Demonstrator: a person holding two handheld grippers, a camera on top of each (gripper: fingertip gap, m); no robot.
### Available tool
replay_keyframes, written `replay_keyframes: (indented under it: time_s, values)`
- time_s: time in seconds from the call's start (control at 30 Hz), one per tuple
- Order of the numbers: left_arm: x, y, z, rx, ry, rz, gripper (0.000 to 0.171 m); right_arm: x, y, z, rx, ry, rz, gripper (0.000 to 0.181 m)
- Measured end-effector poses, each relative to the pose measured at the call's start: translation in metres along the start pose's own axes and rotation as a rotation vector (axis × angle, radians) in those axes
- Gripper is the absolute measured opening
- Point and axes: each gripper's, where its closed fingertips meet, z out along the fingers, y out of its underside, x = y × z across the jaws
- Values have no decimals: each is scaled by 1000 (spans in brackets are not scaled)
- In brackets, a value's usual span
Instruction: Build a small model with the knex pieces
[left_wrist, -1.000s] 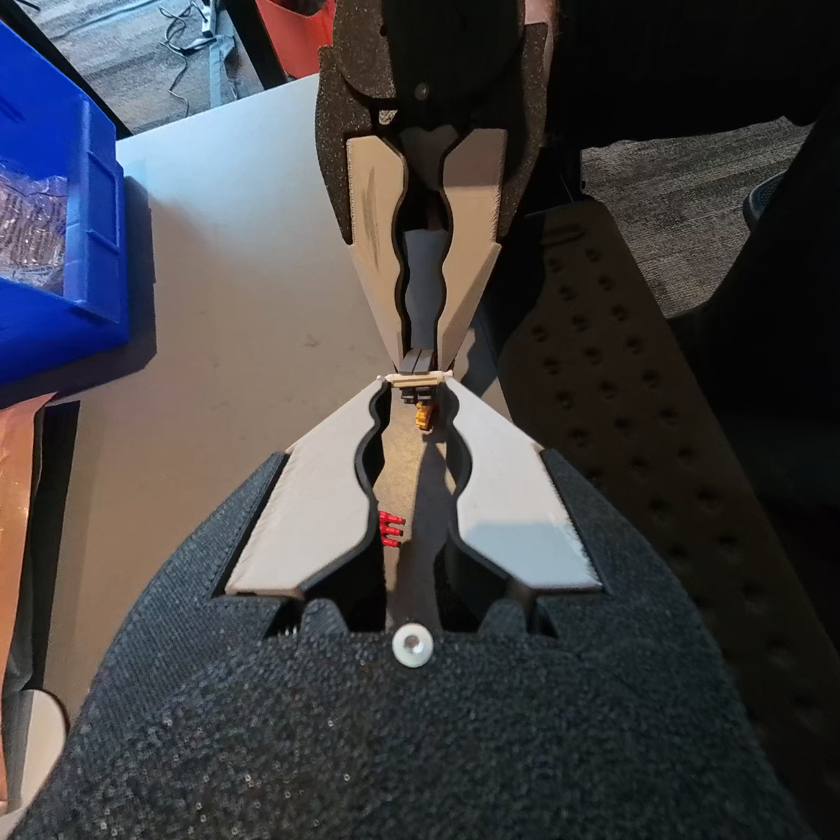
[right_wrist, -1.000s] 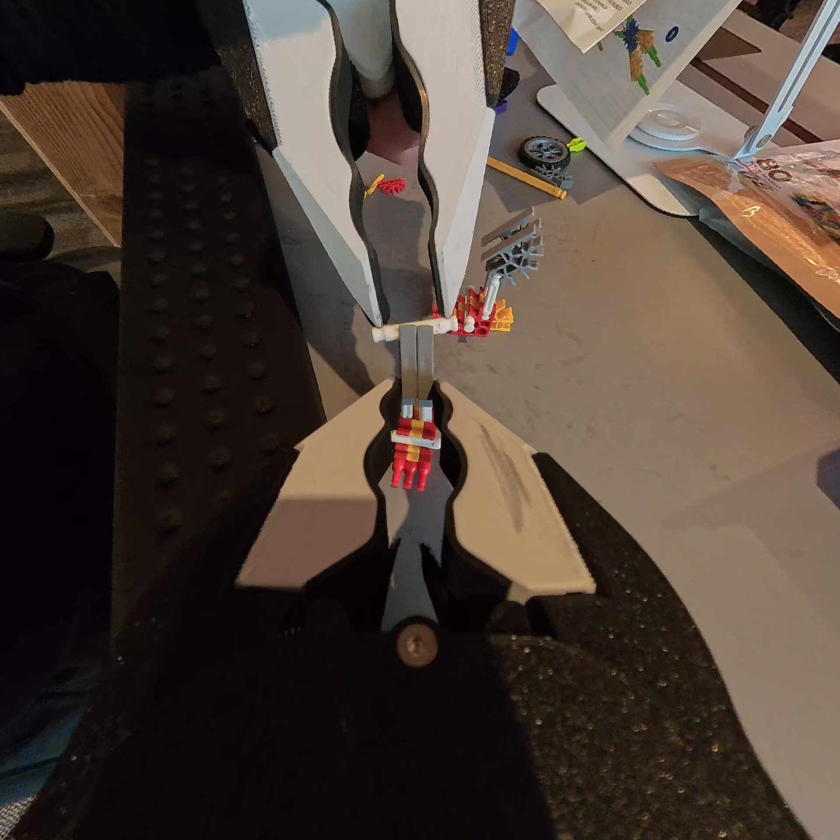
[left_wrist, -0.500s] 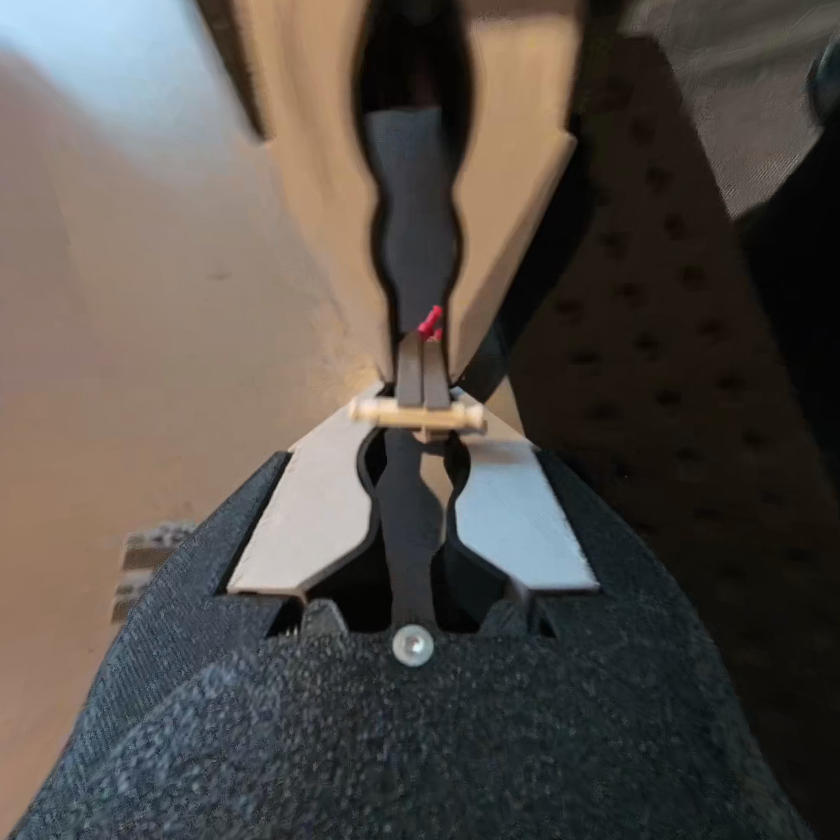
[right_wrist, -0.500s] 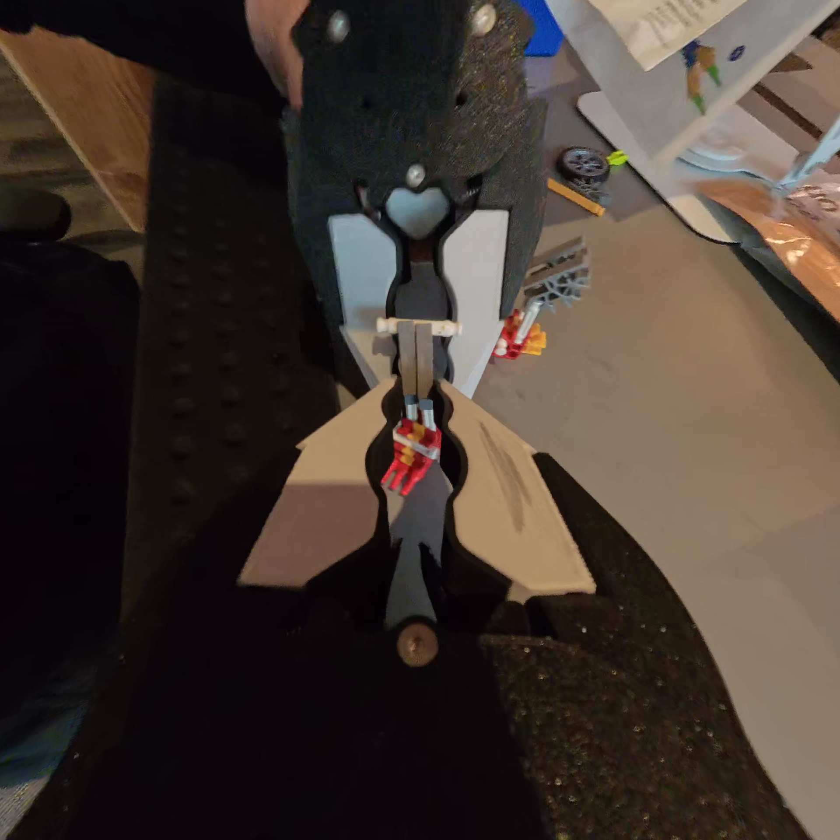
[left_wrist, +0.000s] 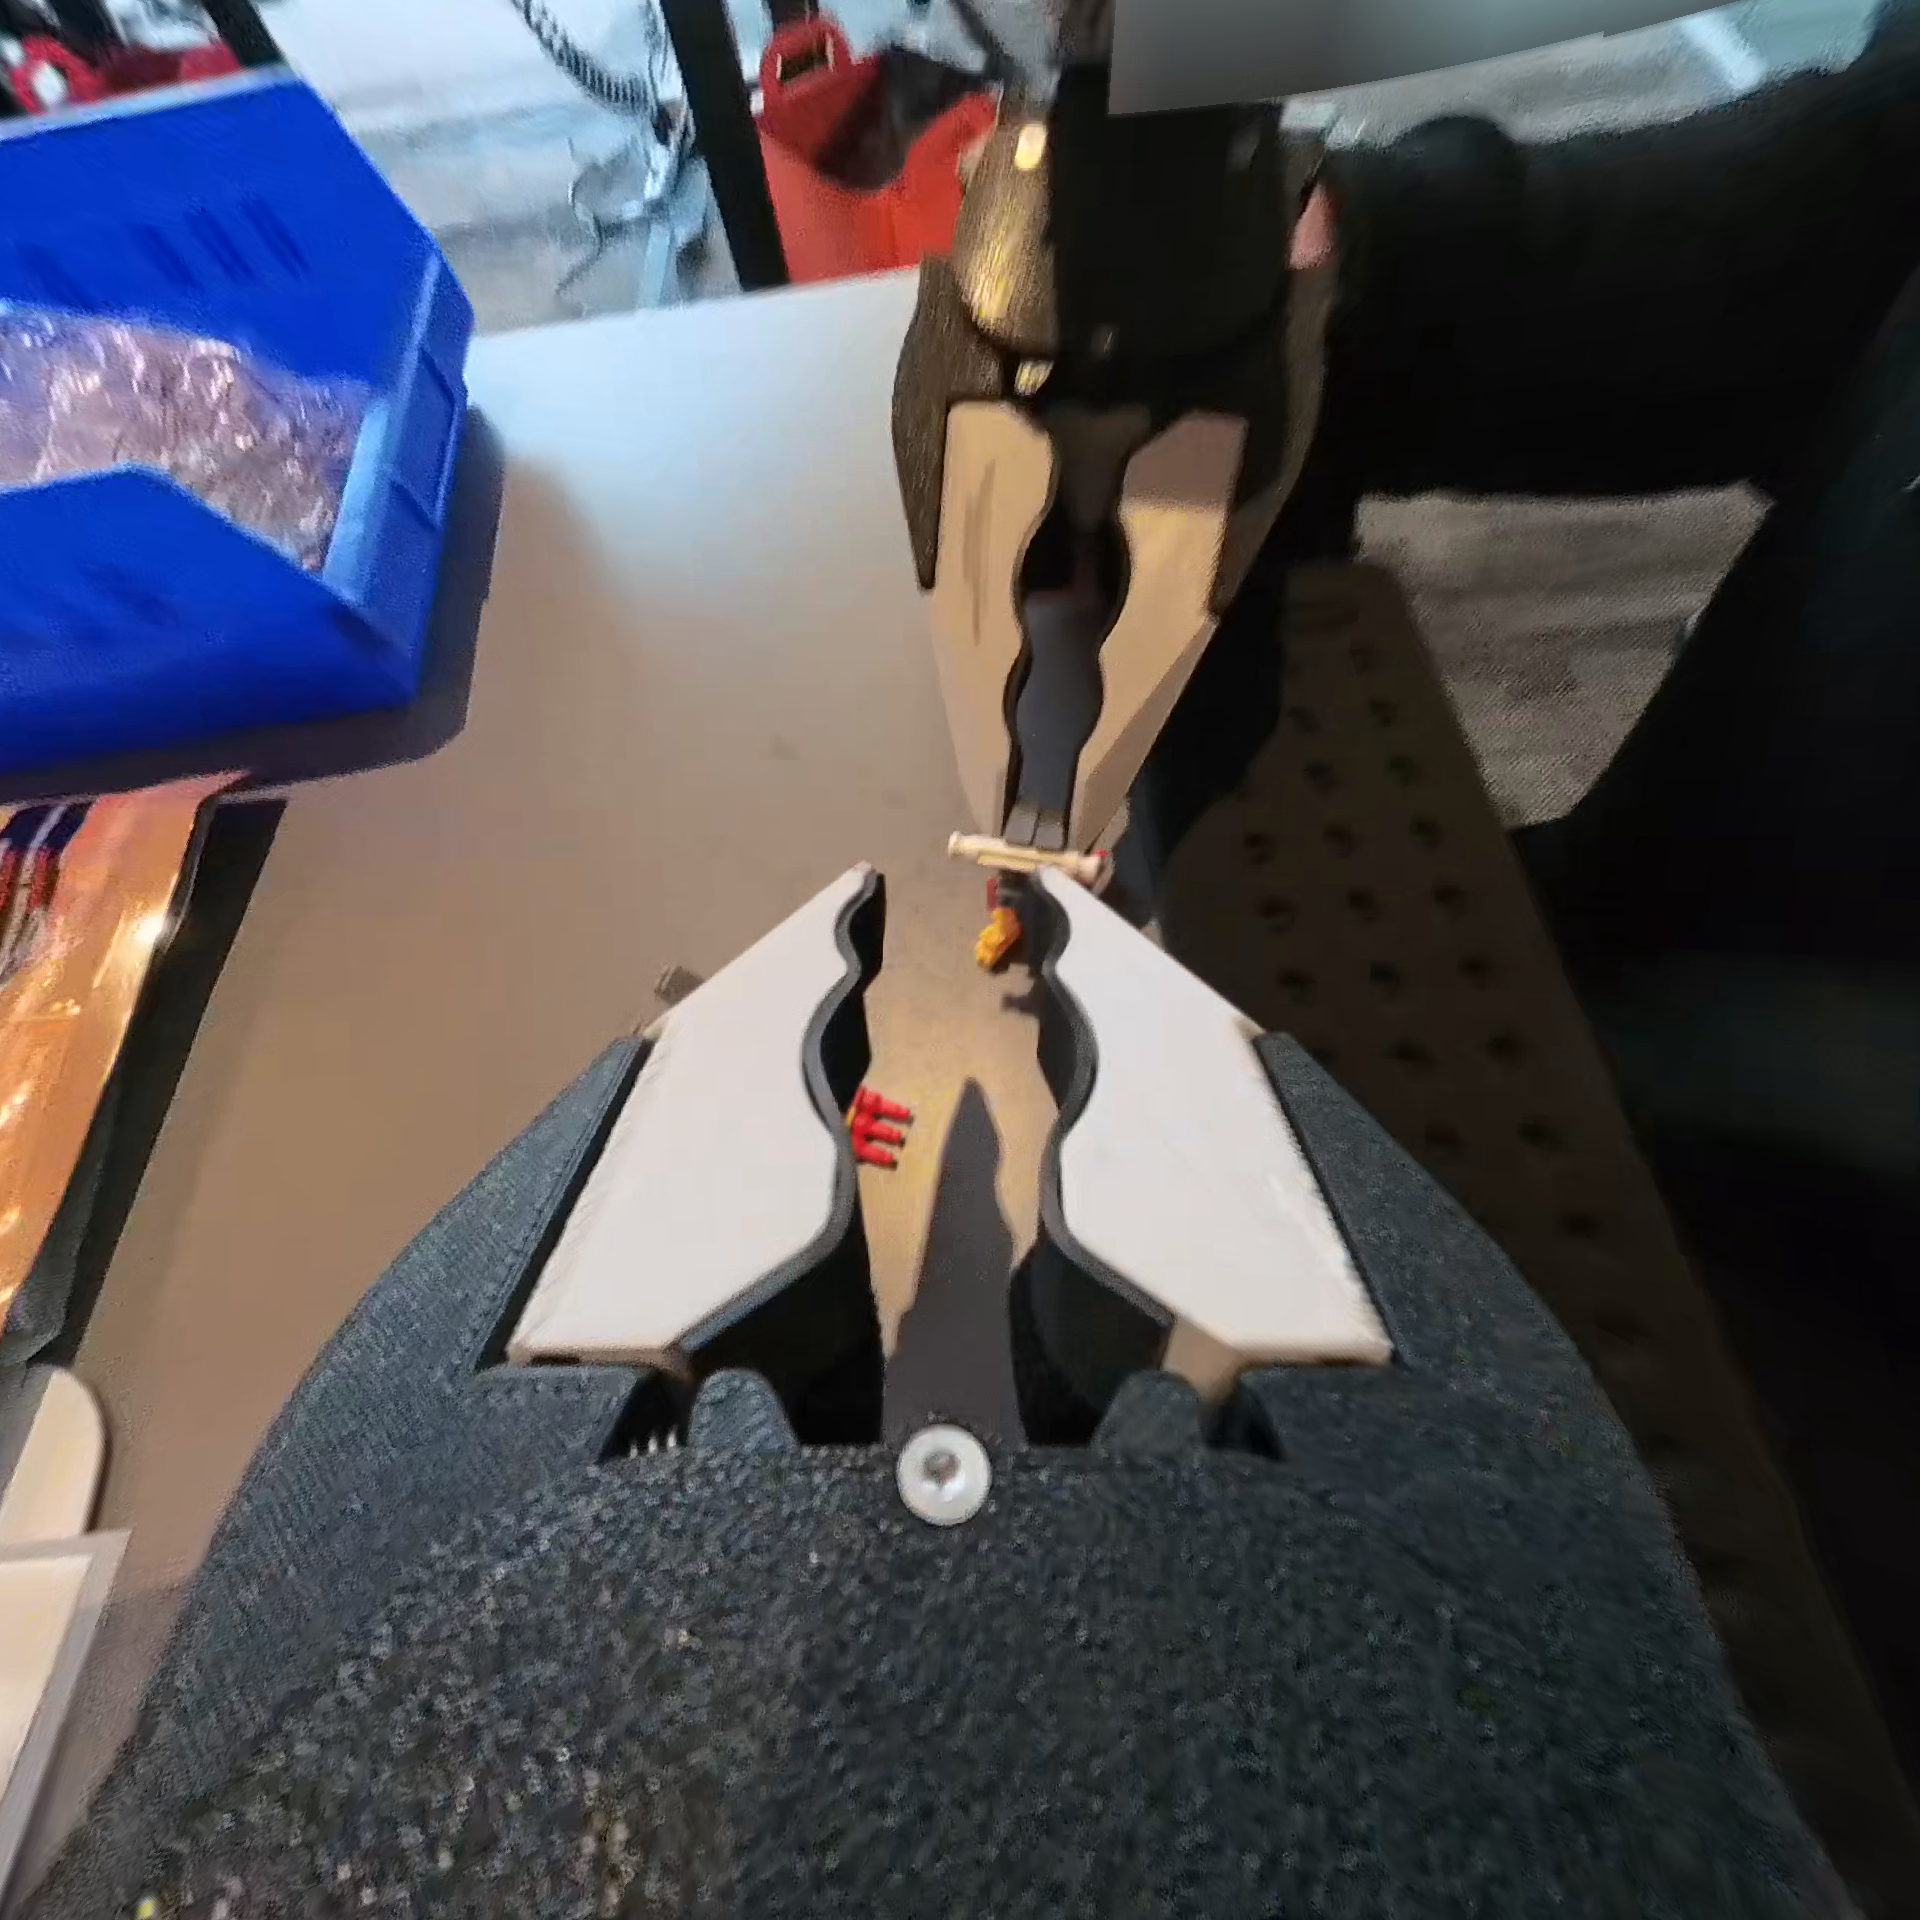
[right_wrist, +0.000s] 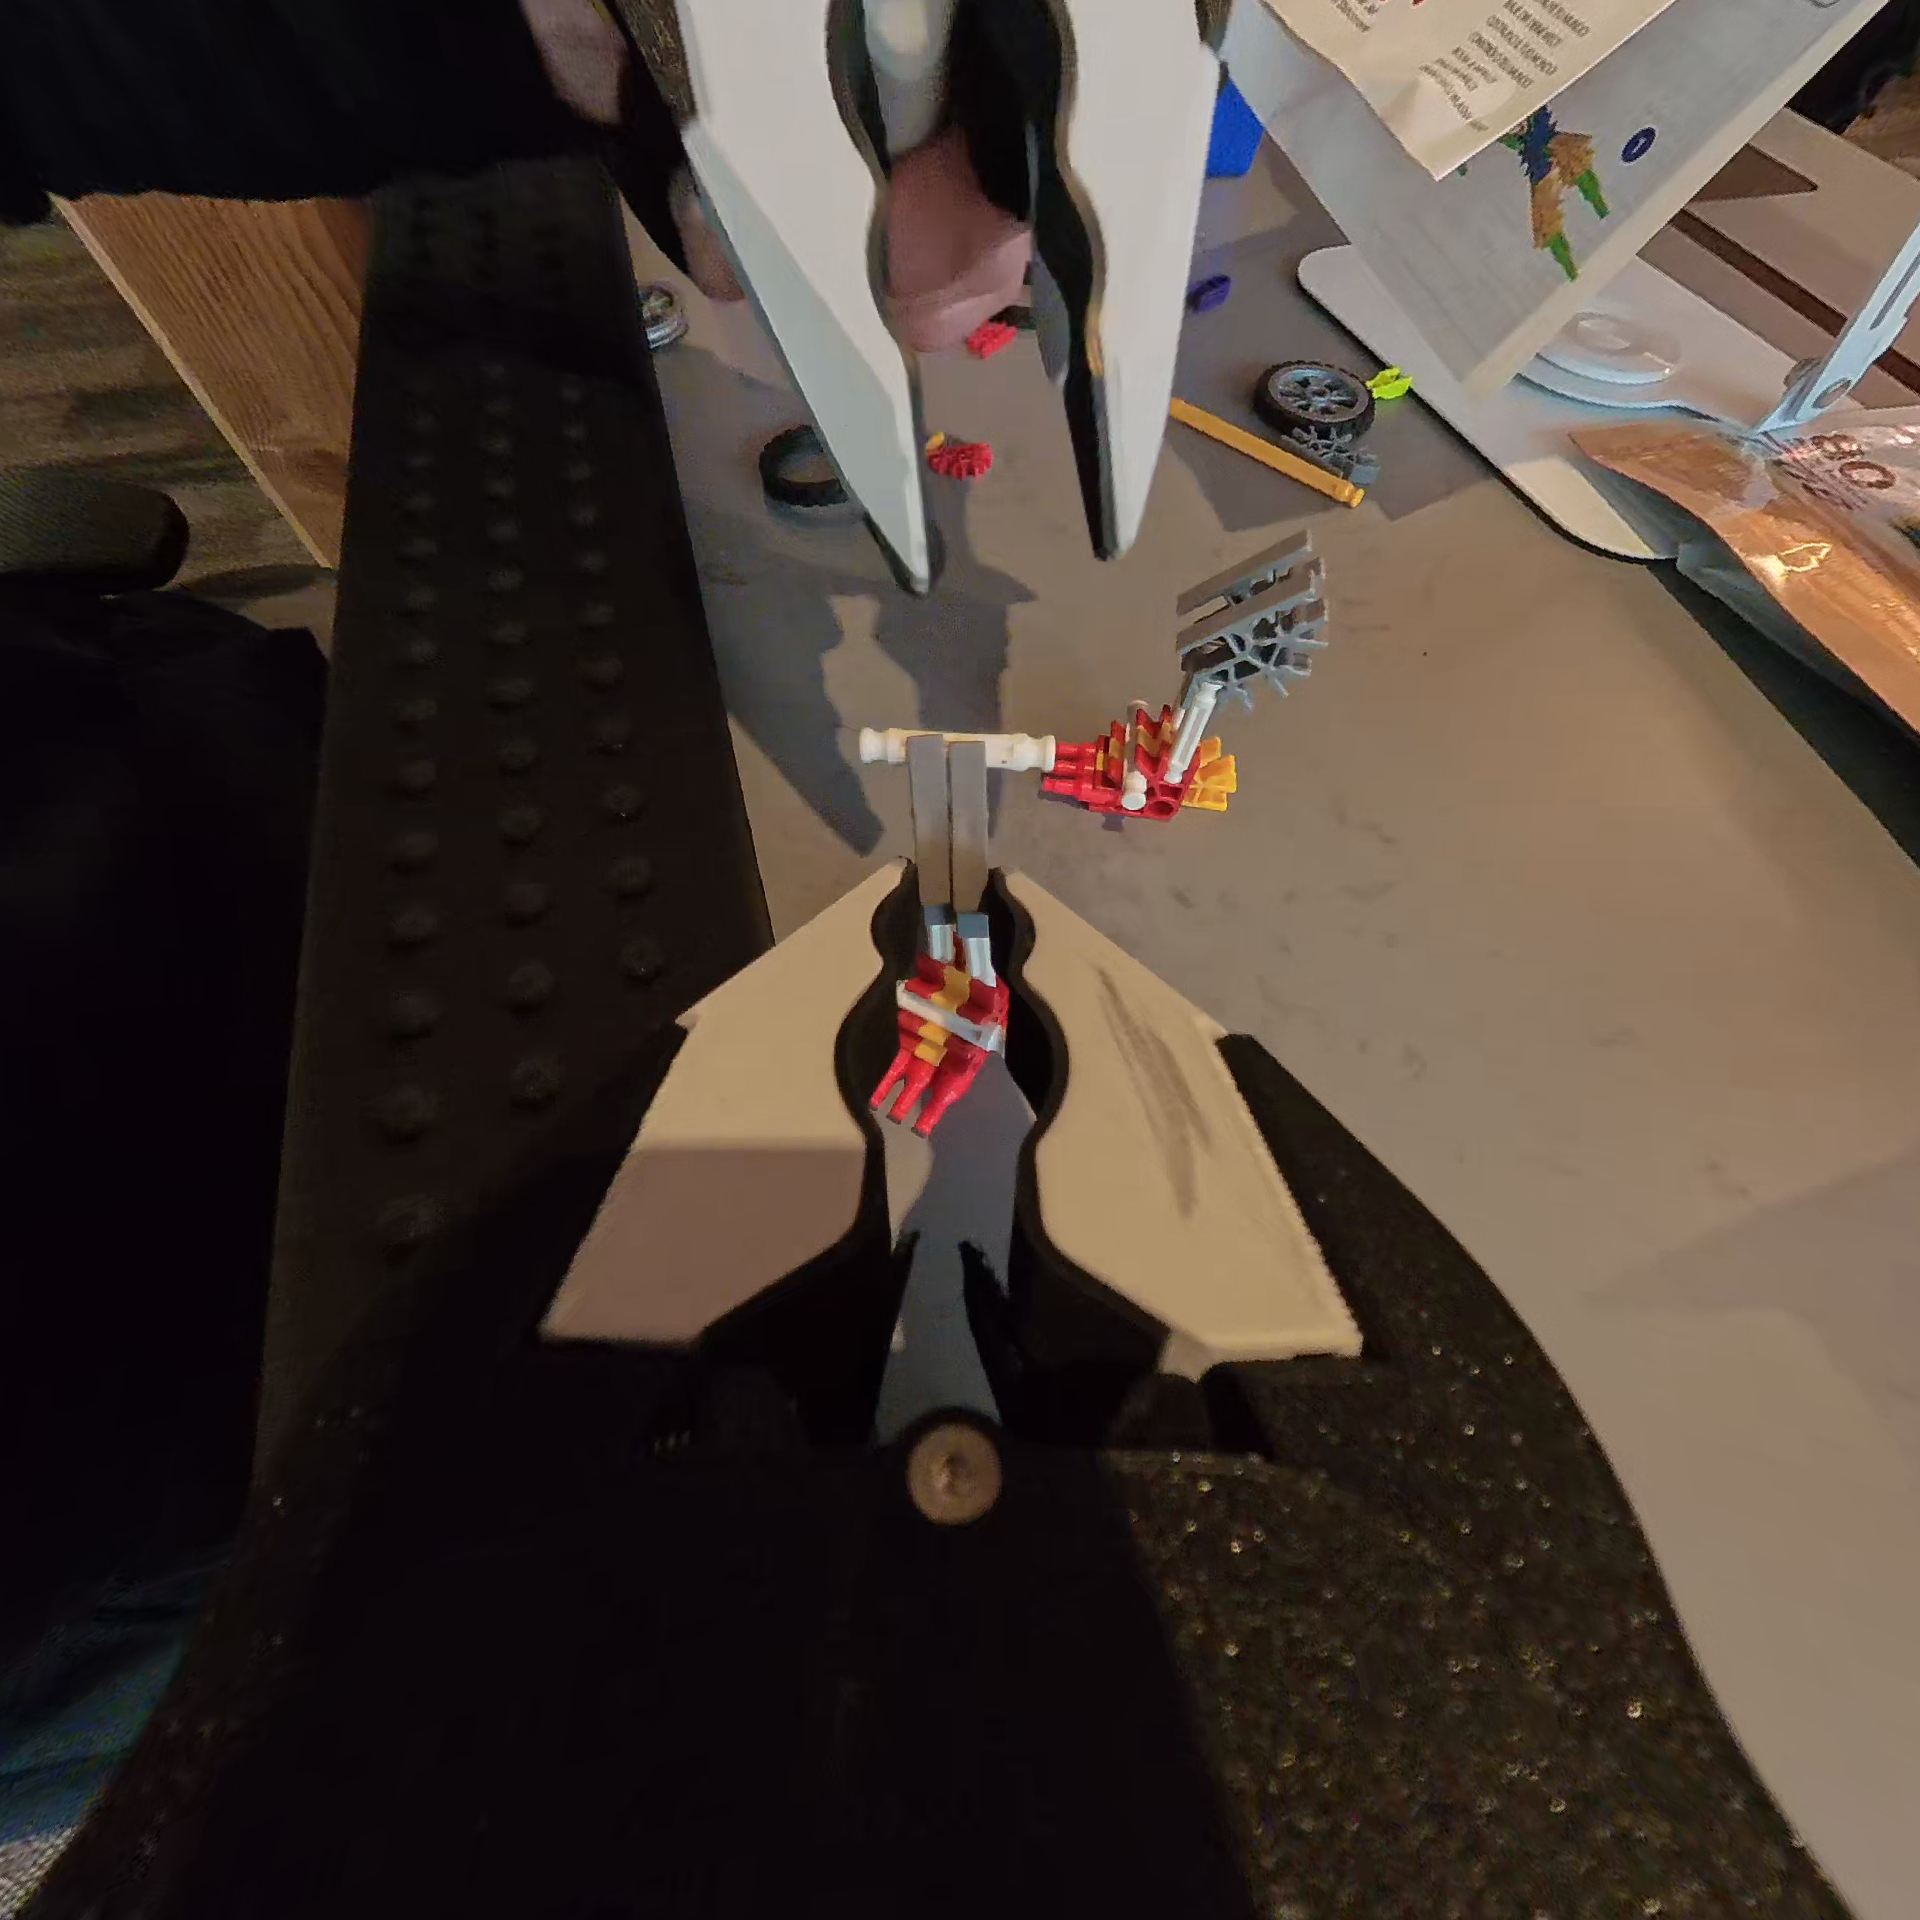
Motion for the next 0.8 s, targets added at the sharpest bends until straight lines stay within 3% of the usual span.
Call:
replay_keyframes:
  time_s: [0.3, 0.8]
  values:
    - [12, 5, 20, -30, 60, 51, 23, -2, 0, 0, 0, -7, -2, 12]
    - [14, 6, 21, -105, 121, 52, 21, -2, 0, 0, 1, -7, -3, 12]
